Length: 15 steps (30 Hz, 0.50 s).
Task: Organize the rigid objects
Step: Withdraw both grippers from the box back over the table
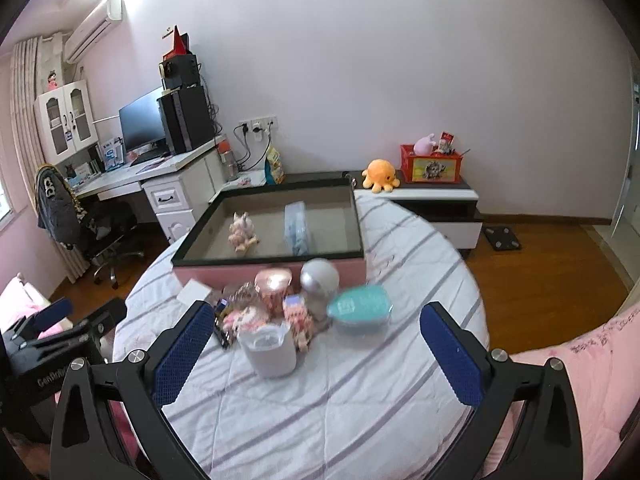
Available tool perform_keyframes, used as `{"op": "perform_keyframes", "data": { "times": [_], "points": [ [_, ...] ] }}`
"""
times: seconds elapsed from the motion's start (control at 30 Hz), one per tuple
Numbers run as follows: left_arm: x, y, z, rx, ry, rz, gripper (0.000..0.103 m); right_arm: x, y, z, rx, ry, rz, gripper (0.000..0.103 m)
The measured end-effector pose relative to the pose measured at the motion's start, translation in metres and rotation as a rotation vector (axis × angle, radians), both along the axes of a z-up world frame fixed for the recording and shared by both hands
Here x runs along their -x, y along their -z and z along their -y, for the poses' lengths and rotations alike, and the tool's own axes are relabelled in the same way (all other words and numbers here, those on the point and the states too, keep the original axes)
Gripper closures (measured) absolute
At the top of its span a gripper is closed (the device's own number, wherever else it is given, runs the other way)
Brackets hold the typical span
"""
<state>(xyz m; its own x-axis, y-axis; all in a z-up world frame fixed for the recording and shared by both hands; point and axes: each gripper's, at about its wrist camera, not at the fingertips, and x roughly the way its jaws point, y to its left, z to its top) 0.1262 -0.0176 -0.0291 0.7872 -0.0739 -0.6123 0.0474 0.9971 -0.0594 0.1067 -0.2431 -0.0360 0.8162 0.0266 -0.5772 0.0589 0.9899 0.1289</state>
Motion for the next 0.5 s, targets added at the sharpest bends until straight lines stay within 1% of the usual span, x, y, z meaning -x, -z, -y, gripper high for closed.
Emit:
{"op": "perform_keyframes", "data": {
  "times": [0.2,0.37,0.5],
  "points": [
    [0.006,0.005,0.001,-0.013,0.005,-0.010,0.000,0.002,0.012,0.005,-0.019,0.004,-0.033,0.000],
    [0.000,0.014,-0.002,-0.009,0.000,-0.046,0.000,0.002,0.016,0.005,-0.015,-0.002,-0.044,0.000],
    [-0.006,0.026,-0.001,-0.022,0.004,-0.074,0.000,-0.003,0.024,0.008,-0.013,-0.004,-0.067,0.000]
  ]
}}
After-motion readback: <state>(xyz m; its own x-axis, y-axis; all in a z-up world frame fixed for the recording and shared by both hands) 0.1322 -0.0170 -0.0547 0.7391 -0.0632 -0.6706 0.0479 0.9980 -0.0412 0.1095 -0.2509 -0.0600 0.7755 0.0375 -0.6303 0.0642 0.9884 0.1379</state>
